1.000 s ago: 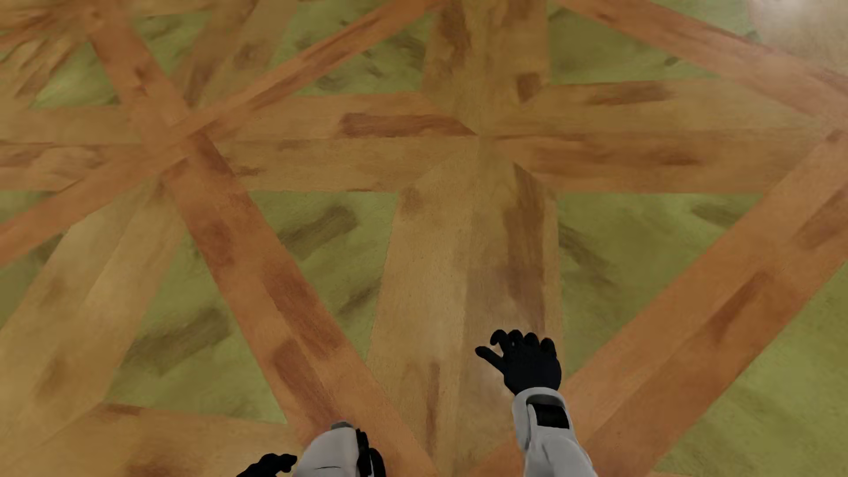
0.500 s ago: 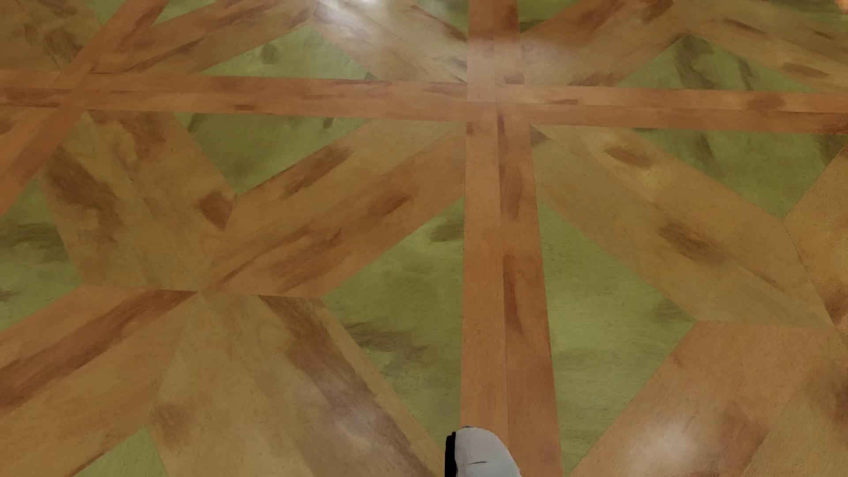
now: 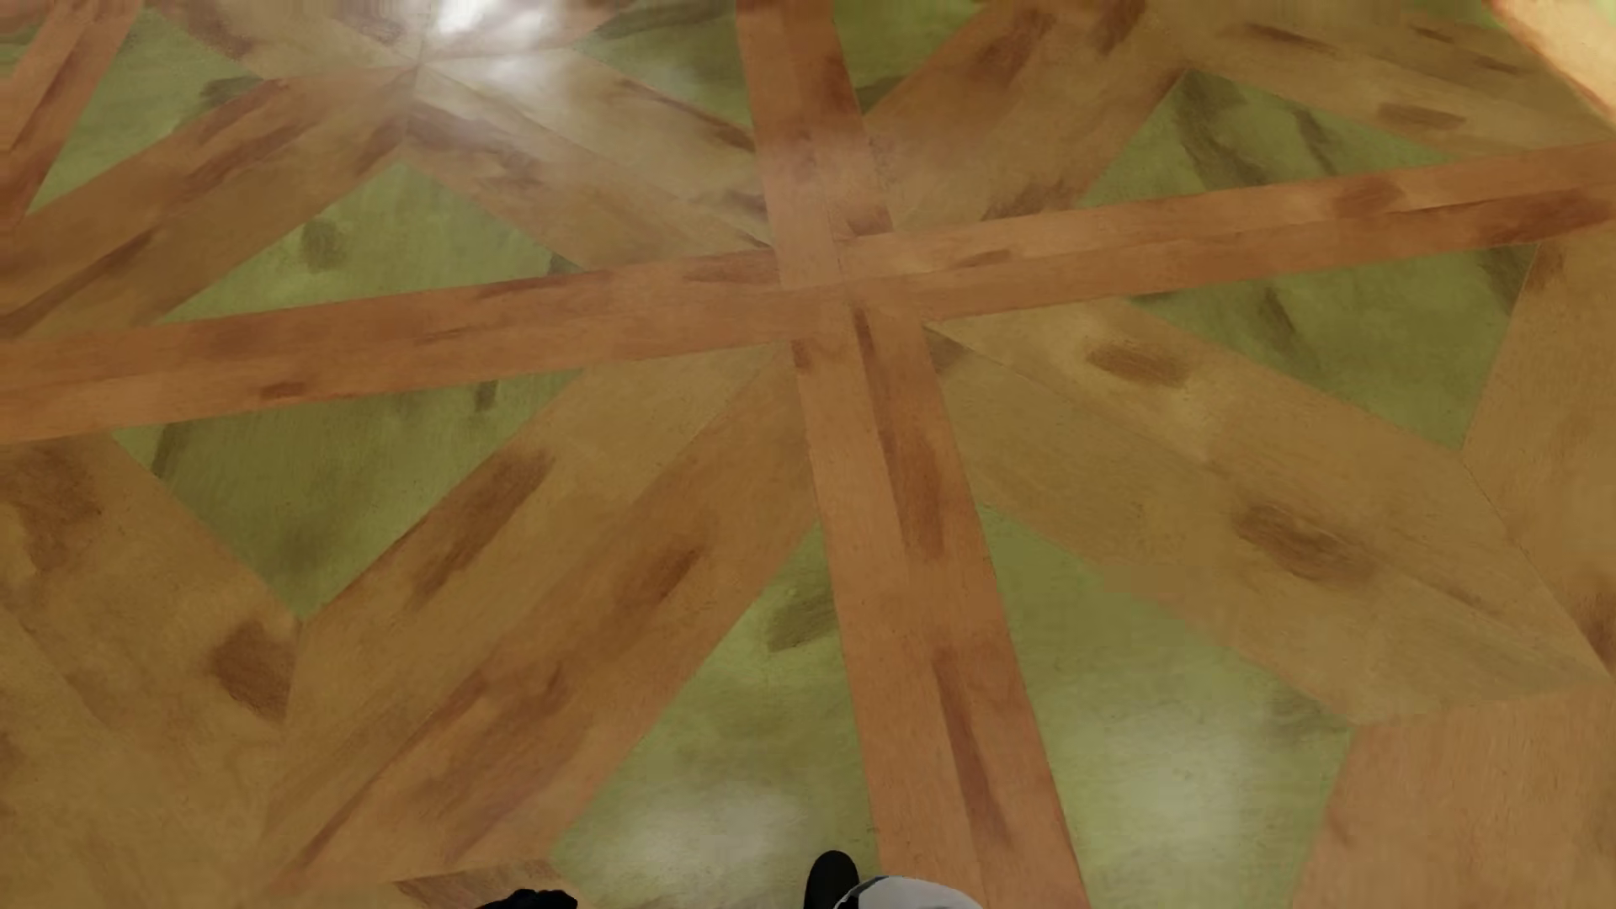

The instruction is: Head to the white sofa

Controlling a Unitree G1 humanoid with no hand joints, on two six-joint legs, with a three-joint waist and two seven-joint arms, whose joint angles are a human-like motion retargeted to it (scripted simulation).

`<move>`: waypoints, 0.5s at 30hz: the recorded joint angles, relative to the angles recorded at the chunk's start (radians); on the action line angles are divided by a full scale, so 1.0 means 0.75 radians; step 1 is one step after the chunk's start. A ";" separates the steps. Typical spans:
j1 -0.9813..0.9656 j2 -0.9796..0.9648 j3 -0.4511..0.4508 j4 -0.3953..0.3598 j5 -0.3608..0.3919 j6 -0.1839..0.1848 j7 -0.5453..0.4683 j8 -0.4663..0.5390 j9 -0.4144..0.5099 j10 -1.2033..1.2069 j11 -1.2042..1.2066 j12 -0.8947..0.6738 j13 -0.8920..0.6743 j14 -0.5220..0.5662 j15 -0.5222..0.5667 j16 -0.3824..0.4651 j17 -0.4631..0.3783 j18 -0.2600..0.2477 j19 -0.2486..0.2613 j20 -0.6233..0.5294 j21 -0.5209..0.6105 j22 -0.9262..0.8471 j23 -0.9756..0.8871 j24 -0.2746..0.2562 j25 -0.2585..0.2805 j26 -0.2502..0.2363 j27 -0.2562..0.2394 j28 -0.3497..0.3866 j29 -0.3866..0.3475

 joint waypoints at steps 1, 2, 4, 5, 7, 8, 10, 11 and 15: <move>-0.136 0.088 0.024 0.017 0.023 0.004 -0.034 0.029 -0.008 0.021 -0.049 0.043 -0.079 -0.005 -0.033 -0.025 0.008 -0.010 0.011 0.005 0.038 -0.027 0.031 0.024 -0.024 -0.009 -0.037 0.007 -0.036; -0.260 0.168 0.050 0.030 0.044 0.006 -0.055 0.059 -0.017 -0.028 -0.092 0.087 -0.157 -0.013 -0.068 -0.048 0.018 0.019 0.020 0.028 0.066 -0.061 0.031 0.018 -0.018 -0.014 -0.088 0.026 -0.050; -0.423 0.317 0.094 0.057 0.082 0.011 -0.024 0.121 -0.034 -0.325 -0.147 0.184 -0.302 -0.034 -0.155 -0.083 0.015 0.051 0.035 0.096 0.139 -0.141 -0.022 -0.025 0.028 -0.013 -0.214 0.092 -0.006; -0.458 0.381 0.109 0.059 0.098 0.016 0.030 0.149 -0.040 -0.572 -0.152 0.224 -0.365 -0.034 -0.212 -0.099 -0.007 0.062 0.043 0.131 0.195 -0.168 -0.076 -0.048 0.044 0.001 -0.274 0.125 0.022; -0.434 0.511 0.127 -0.073 0.105 0.022 0.030 0.190 -0.050 -1.246 -0.171 0.278 -0.449 0.013 -0.319 -0.122 -0.081 -0.026 0.061 0.166 0.304 -0.164 -0.220 -0.061 0.051 0.028 -0.332 0.146 0.037; -0.415 0.578 0.128 -0.151 0.098 0.018 0.000 0.198 -0.052 -1.505 -0.173 0.290 -0.459 -0.010 -0.371 -0.122 -0.120 -0.077 0.072 0.170 0.342 -0.131 -0.300 -0.057 0.055 0.043 -0.333 0.139 0.029; -0.416 0.671 0.124 -0.247 0.063 0.004 0.039 0.166 -0.053 -1.511 -0.068 0.278 -0.414 0.032 -0.401 -0.107 -0.187 -0.030 0.104 0.164 0.347 -0.011 -0.431 -0.041 0.127 0.085 -0.332 0.071 0.011; -0.420 0.700 0.127 -0.285 0.033 -0.012 0.002 0.153 -0.049 -1.392 0.029 0.271 -0.371 0.123 -0.334 -0.110 -0.210 0.057 0.112 0.178 0.333 0.046 -0.466 -0.034 0.165 0.120 -0.307 0.044 0.010; -0.311 0.362 0.124 -0.253 -0.198 -0.100 0.128 0.171 -0.029 -0.918 1.068 0.298 -0.211 -0.158 0.289 -0.171 -0.217 0.123 0.366 0.261 0.244 0.196 -0.301 -0.025 0.261 0.139 -0.112 0.061 0.081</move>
